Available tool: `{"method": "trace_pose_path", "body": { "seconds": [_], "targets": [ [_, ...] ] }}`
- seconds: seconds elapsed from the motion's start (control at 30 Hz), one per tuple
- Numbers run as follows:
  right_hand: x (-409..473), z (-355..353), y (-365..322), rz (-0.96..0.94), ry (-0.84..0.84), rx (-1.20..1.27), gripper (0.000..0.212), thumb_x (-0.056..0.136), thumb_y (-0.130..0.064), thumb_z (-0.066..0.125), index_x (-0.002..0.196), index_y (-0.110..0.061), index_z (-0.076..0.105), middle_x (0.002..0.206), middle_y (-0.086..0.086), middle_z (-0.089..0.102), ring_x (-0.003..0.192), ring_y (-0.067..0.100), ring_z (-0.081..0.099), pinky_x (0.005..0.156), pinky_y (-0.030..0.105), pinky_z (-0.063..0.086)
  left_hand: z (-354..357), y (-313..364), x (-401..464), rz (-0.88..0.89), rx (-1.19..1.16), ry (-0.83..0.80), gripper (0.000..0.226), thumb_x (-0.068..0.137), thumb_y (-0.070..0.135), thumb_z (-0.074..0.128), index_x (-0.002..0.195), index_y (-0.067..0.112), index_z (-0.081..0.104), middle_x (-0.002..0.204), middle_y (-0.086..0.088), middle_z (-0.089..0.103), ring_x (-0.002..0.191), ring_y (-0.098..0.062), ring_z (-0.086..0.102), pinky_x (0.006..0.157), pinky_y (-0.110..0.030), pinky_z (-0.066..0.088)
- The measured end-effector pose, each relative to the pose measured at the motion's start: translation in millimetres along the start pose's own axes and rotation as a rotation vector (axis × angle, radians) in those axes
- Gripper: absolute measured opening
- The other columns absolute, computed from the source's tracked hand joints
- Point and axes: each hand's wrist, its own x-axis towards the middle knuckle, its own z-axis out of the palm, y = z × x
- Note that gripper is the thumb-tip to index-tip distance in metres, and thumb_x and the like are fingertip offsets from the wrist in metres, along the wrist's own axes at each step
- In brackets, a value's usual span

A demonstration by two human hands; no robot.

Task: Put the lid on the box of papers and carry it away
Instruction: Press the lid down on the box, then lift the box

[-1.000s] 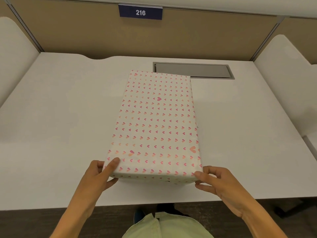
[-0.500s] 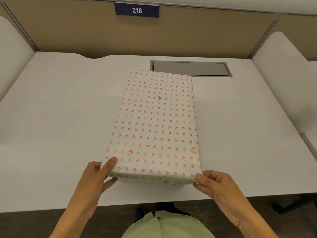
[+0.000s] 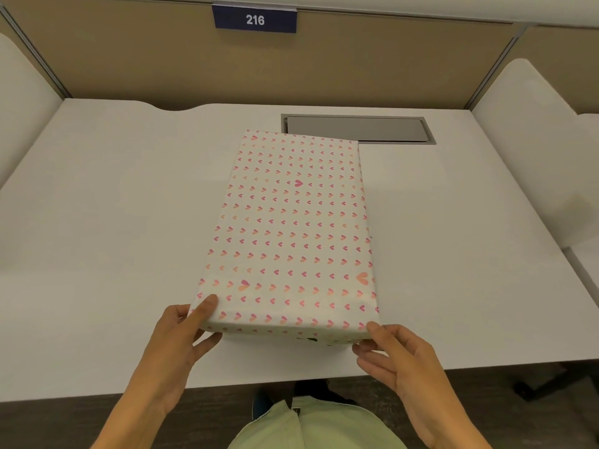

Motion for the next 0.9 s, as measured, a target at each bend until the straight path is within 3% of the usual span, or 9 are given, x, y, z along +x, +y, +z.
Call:
{"method": "trace_pose_path", "body": {
  "seconds": [0.17, 0.3, 0.47, 0.6, 0.73, 0.9],
  "targets": [
    [-2, 4, 8, 0.013, -0.01, 0.21, 0.057, 0.061, -0.043, 0.083, 0.095, 0.0, 0.068, 0.088, 0.011, 0.08, 0.101, 0.03, 0.076, 0.078, 0.025, 0.062, 4, 1, -2, -0.01, -0.038, 0.003, 0.063, 0.063, 0.039, 0.075, 0.114, 0.009, 0.052, 0.119, -0.011, 0.062, 0.114, -0.028, 0.062, 0.093, -0.054, 0.053],
    [0, 5, 9, 0.014, -0.01, 0.262, 0.037, 0.062, -0.038, 0.085, 0.081, -0.006, 0.076, 0.089, 0.012, 0.08, 0.102, 0.032, 0.076, 0.082, 0.028, 0.062, 4, 0, -3, 0.002, -0.05, -0.005, 0.062, 0.065, 0.038, 0.075, 0.114, 0.007, 0.053, 0.119, -0.01, 0.064, 0.114, -0.026, 0.062, 0.092, -0.051, 0.053],
    [2, 7, 8, -0.022, 0.025, 0.283, 0.035, 0.062, -0.037, 0.083, 0.082, -0.008, 0.081, 0.092, 0.013, 0.08, 0.101, 0.029, 0.077, 0.088, 0.032, 0.061, 7, 0, -3, 0.006, -0.047, 0.0, 0.058, 0.064, 0.037, 0.074, 0.11, 0.007, 0.054, 0.117, -0.012, 0.064, 0.112, -0.028, 0.063, 0.086, -0.048, 0.056],
    [6, 12, 1, -0.073, 0.056, 0.288, 0.036, 0.067, -0.039, 0.081, 0.09, -0.011, 0.081, 0.098, 0.013, 0.08, 0.103, 0.026, 0.076, 0.093, 0.036, 0.058, 9, -1, -2, 0.018, -0.067, -0.022, 0.056, 0.063, 0.041, 0.075, 0.103, 0.008, 0.054, 0.116, -0.01, 0.064, 0.112, -0.026, 0.064, 0.076, -0.041, 0.062],
    [15, 16, -8, -0.074, 0.092, 0.272, 0.044, 0.07, -0.04, 0.079, 0.101, -0.008, 0.075, 0.094, 0.009, 0.081, 0.101, 0.024, 0.076, 0.092, 0.034, 0.059, 12, -4, 0, 0.027, -0.042, -0.012, 0.061, 0.062, 0.045, 0.075, 0.109, 0.011, 0.054, 0.116, -0.009, 0.062, 0.112, -0.027, 0.063, 0.071, -0.039, 0.063],
    [25, 16, -5, -0.043, 0.091, 0.293, 0.025, 0.089, -0.027, 0.072, 0.107, -0.009, 0.071, 0.09, 0.01, 0.075, 0.098, 0.022, 0.077, 0.094, 0.036, 0.059, 13, -6, 3, 0.038, -0.036, -0.009, 0.058, 0.062, 0.045, 0.075, 0.109, 0.016, 0.054, 0.118, -0.009, 0.061, 0.113, -0.027, 0.063, 0.078, -0.043, 0.06]
  ]
}}
